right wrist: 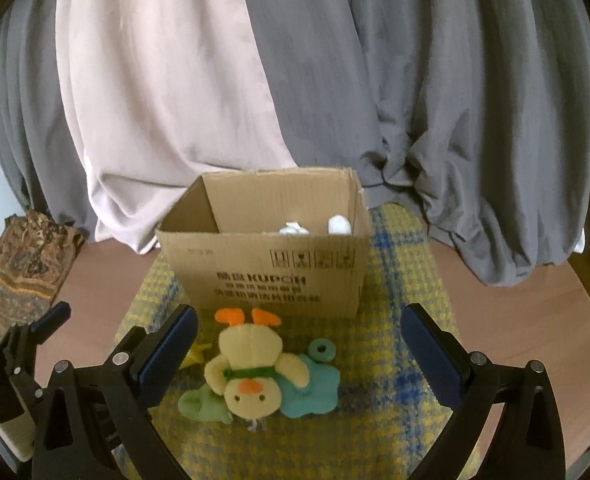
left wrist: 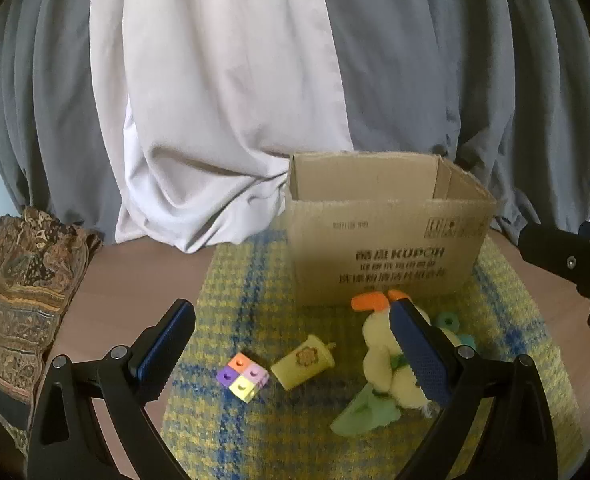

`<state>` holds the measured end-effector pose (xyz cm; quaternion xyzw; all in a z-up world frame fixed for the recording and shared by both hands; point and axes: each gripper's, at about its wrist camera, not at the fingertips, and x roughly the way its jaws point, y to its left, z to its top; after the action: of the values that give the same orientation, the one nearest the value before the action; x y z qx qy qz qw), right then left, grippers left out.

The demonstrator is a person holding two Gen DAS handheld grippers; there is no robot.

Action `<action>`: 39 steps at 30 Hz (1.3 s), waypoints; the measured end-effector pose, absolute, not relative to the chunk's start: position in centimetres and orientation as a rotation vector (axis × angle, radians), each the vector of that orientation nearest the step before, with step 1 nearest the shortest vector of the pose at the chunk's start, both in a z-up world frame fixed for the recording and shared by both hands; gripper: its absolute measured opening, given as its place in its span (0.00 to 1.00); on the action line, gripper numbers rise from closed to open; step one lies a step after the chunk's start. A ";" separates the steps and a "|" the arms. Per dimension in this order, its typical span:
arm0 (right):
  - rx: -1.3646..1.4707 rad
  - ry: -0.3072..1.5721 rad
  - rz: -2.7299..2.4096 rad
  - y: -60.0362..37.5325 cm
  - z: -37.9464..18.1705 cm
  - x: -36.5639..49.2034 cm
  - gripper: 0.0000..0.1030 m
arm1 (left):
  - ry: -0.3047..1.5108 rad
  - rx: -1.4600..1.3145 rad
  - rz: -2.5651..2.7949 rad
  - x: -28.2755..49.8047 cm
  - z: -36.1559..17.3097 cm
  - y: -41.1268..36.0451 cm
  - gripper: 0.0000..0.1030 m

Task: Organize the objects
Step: 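Withdraw both tools from the box back toward the remaining toys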

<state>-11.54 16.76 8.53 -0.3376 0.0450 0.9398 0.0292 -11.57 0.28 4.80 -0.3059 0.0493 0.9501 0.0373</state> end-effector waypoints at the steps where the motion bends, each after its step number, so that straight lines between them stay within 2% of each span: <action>1: -1.047 0.140 2.896 16.8 8.4 -11.5 0.99 | 0.152 -0.944 2.912 -11.4 4.6 0.3 0.97; 39: -1.296 0.082 2.762 17.1 0.5 -10.3 0.99 | 0.211 -1.089 2.736 -9.4 -3.7 2.9 0.97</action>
<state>-10.29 17.15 0.52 -0.4243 0.0267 0.9040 0.0449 -9.37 2.86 -3.74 -0.3673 0.0713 0.9225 0.0946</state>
